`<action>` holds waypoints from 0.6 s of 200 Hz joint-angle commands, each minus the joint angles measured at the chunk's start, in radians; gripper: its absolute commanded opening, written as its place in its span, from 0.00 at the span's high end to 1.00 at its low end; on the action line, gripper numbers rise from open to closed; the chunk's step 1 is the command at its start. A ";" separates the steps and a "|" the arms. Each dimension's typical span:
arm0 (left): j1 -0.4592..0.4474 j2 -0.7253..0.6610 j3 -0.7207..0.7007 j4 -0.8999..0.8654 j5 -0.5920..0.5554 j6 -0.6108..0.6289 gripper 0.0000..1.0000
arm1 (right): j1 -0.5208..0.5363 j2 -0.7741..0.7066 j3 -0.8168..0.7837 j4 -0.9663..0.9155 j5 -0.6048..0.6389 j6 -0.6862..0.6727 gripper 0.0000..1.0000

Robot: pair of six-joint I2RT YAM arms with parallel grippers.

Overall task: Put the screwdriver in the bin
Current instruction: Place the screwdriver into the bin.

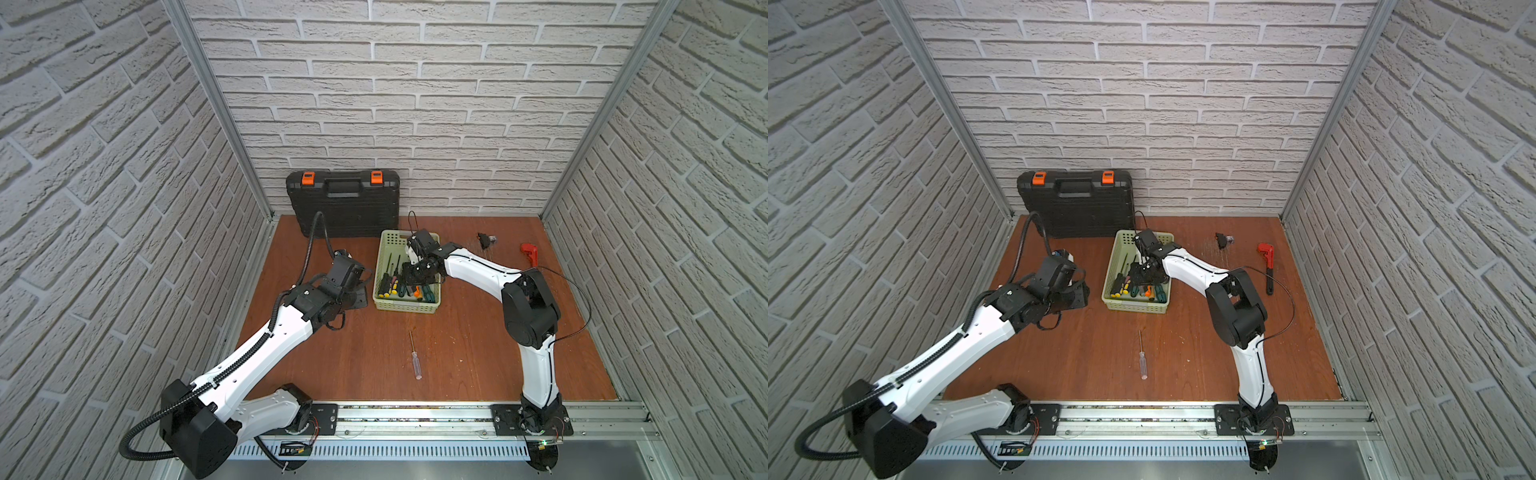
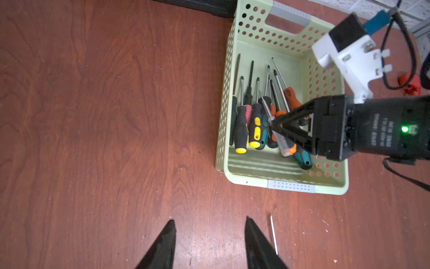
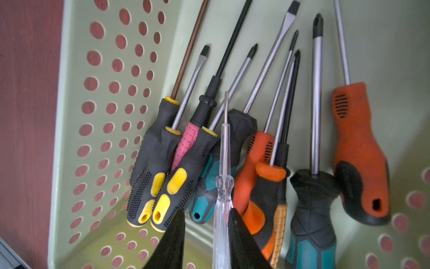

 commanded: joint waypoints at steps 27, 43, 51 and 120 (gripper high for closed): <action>-0.111 0.040 0.023 -0.071 0.033 -0.016 0.51 | -0.004 -0.110 -0.006 0.008 0.016 -0.015 0.66; -0.170 0.051 0.017 -0.073 0.037 -0.037 0.52 | -0.005 -0.163 -0.022 0.011 0.023 -0.019 0.66; -0.202 0.055 0.012 -0.071 0.039 -0.052 0.52 | -0.006 -0.194 -0.036 0.012 0.038 -0.021 0.66; -0.442 0.174 -0.027 0.019 0.112 -0.255 0.51 | -0.049 -0.453 -0.264 0.003 0.143 -0.027 0.65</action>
